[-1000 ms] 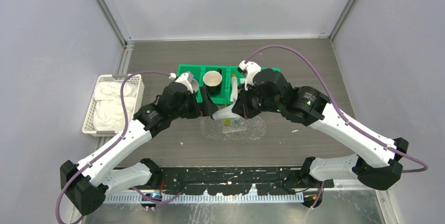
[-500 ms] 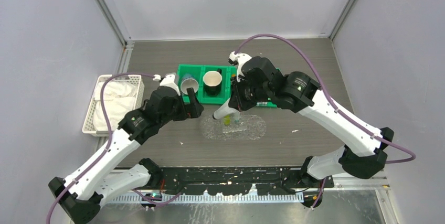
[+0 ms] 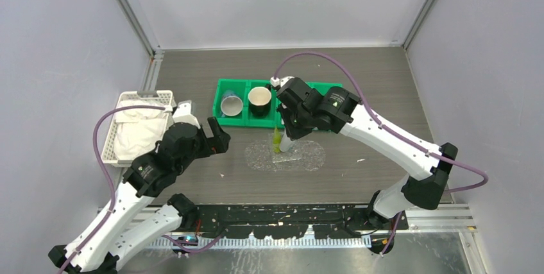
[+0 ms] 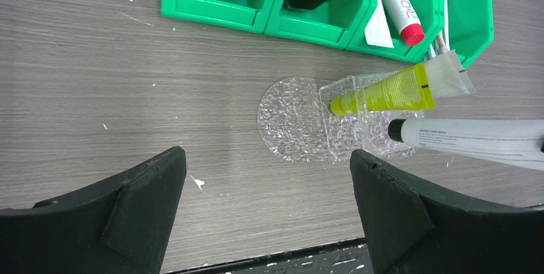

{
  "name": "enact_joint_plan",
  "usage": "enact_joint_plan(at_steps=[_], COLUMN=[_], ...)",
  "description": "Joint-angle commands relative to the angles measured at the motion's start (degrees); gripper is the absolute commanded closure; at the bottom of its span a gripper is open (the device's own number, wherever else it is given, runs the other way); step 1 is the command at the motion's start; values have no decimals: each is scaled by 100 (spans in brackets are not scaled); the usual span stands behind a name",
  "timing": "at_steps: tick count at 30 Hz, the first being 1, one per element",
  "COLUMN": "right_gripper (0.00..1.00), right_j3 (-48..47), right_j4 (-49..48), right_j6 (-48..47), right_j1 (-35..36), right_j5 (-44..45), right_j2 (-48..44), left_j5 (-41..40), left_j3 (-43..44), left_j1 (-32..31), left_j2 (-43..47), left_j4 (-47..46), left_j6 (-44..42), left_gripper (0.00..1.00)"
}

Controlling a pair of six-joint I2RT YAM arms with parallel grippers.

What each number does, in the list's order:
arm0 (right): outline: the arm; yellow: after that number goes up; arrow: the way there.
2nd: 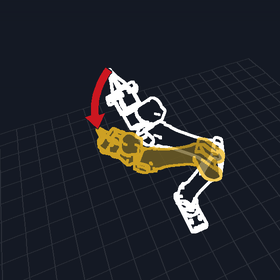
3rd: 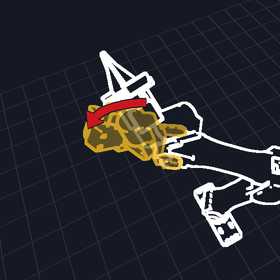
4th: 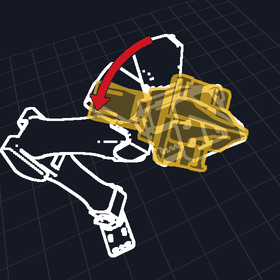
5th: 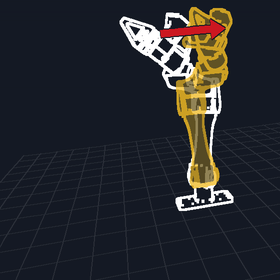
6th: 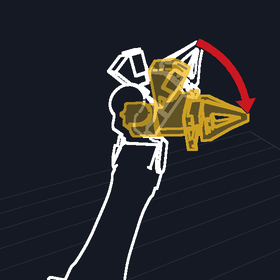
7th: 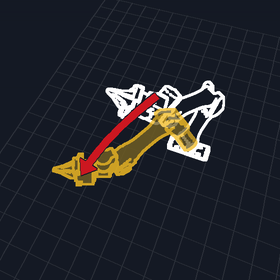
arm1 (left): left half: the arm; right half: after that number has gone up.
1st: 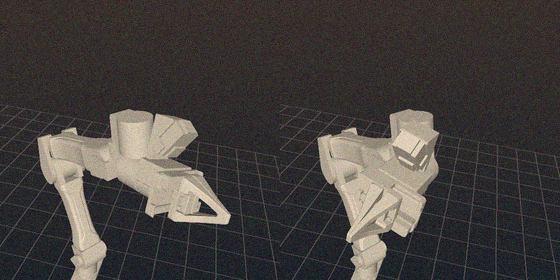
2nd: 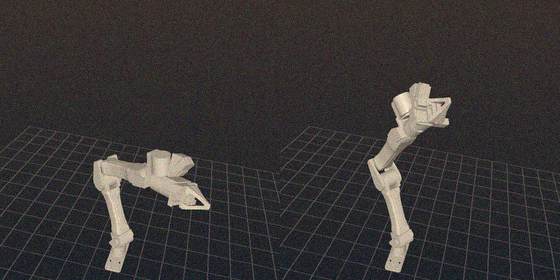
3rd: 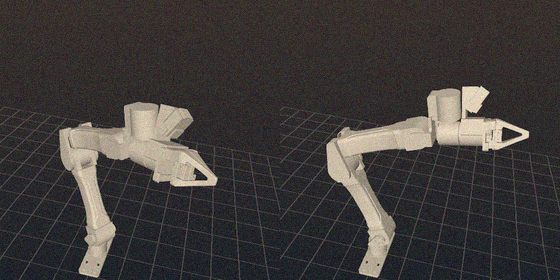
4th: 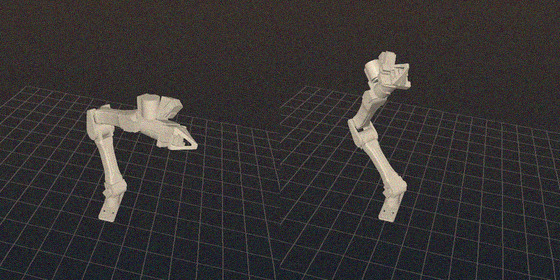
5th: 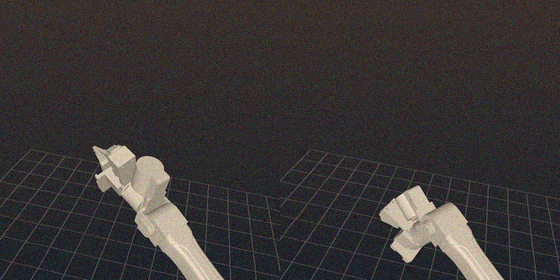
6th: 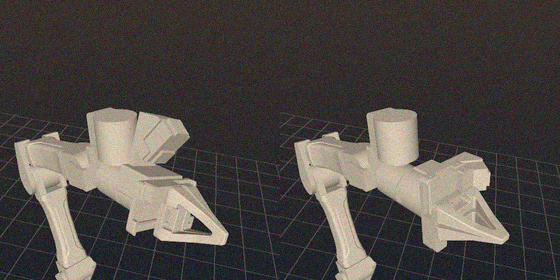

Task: Prepare toiletry sets of a toothbrush and toothpaste on the tray

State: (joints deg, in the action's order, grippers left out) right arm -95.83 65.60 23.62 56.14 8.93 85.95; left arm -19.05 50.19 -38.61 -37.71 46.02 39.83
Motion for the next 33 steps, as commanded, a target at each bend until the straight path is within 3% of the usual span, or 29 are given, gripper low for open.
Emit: enact_joint_plan(at_steps=[1, 33], right_gripper=[99, 99], right_j3=[161, 278], right_j4=[-574, -651], right_j6=[-112, 4], right_j1=[19, 334], right_j5=[203, 251], right_j2=[-181, -120], left_j5=[-82, 64], left_j3=[-115, -351], left_j1=[29, 30], left_j2=[30, 82], left_j4=[-10, -177], left_j6=[-54, -68], left_gripper=[0, 0])
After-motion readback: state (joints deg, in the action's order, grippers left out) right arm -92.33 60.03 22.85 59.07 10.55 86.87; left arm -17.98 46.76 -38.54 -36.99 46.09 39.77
